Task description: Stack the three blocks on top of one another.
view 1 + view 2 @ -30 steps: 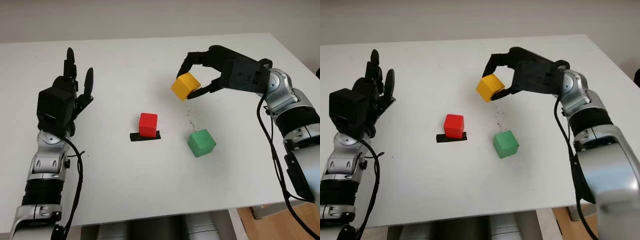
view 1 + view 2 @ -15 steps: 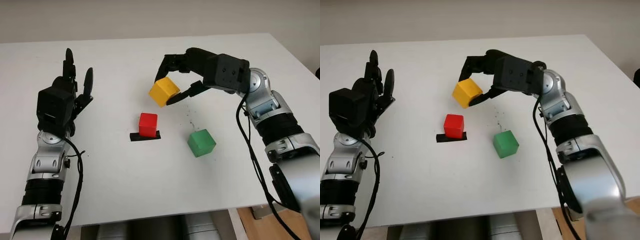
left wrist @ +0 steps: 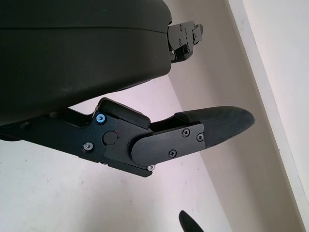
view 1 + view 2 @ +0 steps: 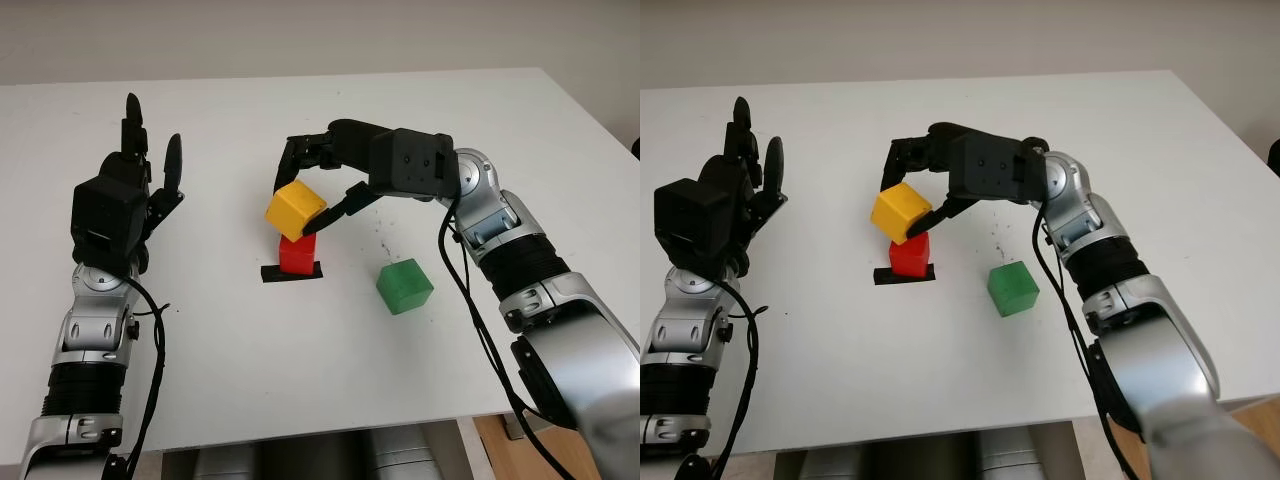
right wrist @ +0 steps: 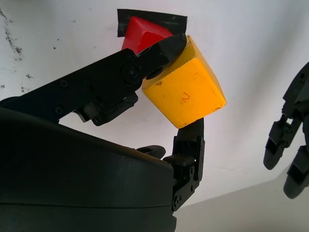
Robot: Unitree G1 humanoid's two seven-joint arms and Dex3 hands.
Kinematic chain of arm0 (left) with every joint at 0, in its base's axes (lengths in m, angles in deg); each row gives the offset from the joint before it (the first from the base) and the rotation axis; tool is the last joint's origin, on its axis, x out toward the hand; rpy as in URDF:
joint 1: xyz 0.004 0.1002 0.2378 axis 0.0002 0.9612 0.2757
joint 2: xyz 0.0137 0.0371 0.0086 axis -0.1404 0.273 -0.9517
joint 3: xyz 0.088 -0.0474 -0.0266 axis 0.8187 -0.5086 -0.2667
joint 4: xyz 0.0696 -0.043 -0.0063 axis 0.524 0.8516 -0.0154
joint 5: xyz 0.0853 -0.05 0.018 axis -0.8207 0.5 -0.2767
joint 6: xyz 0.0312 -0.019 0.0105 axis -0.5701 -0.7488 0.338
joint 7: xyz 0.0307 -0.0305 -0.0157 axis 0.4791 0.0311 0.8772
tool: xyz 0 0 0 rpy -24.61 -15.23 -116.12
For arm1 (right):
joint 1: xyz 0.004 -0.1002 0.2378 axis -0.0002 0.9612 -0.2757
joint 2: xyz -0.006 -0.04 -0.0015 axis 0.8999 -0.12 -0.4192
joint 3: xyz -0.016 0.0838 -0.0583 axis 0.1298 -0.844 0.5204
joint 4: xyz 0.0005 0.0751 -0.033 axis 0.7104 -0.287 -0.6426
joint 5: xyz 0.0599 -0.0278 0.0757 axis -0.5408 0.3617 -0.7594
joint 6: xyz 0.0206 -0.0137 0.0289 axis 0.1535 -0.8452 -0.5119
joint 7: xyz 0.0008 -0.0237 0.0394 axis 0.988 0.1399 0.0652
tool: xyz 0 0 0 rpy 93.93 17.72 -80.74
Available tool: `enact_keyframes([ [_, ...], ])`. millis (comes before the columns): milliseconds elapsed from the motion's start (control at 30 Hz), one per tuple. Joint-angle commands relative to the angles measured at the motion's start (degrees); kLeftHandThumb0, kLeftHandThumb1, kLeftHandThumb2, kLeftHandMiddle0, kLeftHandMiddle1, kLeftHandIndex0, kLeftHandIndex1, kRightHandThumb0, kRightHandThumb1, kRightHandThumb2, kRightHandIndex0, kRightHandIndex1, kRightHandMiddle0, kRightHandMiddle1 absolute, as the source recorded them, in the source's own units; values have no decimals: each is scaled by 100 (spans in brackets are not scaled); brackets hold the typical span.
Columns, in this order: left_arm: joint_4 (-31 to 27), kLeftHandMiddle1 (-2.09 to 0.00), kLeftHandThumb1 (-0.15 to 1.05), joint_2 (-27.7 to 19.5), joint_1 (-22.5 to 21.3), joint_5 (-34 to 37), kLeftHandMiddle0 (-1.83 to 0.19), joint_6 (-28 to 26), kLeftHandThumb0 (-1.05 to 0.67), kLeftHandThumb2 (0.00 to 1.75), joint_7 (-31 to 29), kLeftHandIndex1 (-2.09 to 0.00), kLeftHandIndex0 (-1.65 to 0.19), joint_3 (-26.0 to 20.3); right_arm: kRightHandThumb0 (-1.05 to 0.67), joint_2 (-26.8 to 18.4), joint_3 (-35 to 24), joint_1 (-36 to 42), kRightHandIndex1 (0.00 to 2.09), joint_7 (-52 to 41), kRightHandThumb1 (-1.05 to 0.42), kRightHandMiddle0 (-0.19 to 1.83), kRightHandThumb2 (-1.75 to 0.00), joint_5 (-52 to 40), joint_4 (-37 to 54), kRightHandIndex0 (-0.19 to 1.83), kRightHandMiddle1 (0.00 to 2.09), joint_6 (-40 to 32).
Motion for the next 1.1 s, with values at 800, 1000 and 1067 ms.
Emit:
enact_keyframes([
  [800,-35,0,105,22,-41,33,19,-44,-85,65,-53,0,19,44,-43,83,138,-375,5,170,-90,39,-5,338,-816,35,170,312],
  [1000,-44,0,105,39,-37,46,19,-17,-84,65,-39,0,19,34,-43,119,148,-420,5,217,-91,37,-6,377,-900,34,168,370],
  [1067,-45,0,105,39,-36,57,19,-10,-83,65,-40,-1,19,29,-43,138,129,-436,5,205,-91,37,-6,355,-933,34,168,359],
])
